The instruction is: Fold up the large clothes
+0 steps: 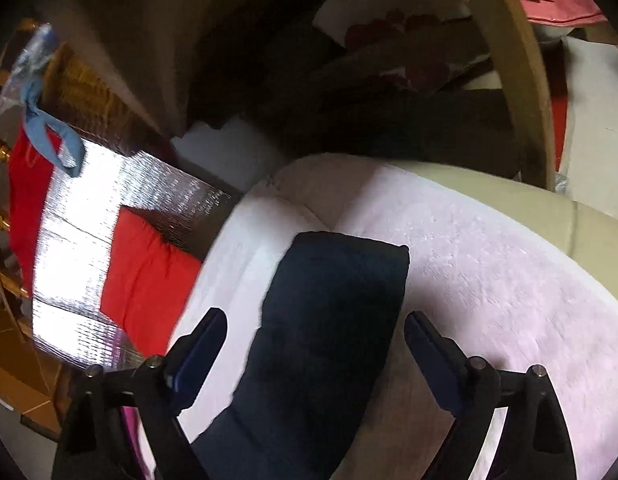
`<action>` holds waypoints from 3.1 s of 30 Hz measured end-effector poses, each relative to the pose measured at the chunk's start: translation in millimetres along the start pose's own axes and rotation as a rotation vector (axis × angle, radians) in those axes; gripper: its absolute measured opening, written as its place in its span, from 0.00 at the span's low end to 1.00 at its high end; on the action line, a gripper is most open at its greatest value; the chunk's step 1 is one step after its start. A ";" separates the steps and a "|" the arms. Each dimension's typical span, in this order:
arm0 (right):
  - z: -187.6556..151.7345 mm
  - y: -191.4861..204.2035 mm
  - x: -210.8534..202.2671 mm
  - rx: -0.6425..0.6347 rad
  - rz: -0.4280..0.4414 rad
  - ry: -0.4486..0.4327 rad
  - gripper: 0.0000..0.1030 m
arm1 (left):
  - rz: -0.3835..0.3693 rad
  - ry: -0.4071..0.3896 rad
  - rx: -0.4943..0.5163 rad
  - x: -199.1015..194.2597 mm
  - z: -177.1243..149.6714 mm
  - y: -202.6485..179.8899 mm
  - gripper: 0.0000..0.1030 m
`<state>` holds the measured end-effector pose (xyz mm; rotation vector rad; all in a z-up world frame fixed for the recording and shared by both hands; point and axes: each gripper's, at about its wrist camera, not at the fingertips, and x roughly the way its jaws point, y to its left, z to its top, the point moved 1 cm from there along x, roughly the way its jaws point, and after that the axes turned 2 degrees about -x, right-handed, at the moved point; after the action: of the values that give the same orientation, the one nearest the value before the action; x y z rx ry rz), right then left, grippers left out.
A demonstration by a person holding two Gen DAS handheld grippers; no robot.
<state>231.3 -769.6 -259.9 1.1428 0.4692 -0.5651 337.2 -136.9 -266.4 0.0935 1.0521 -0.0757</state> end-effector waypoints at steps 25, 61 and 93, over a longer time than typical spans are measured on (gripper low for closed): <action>-152.4 191.1 -73.7 -0.332 0.478 0.157 0.14 | 0.047 -0.143 -0.169 -50.9 46.7 47.4 1.00; -234.5 138.2 -76.9 -0.275 0.212 0.302 0.55 | -0.403 -0.019 -0.147 -52.4 19.1 37.1 0.55; -279.2 146.8 -22.6 -0.463 0.118 0.412 0.73 | -0.493 -0.037 -0.243 -30.2 34.7 32.8 0.11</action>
<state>290.2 -459.6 -238.9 0.8285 0.8333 -0.0993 355.8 -107.8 -221.8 -0.3883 1.0212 -0.3928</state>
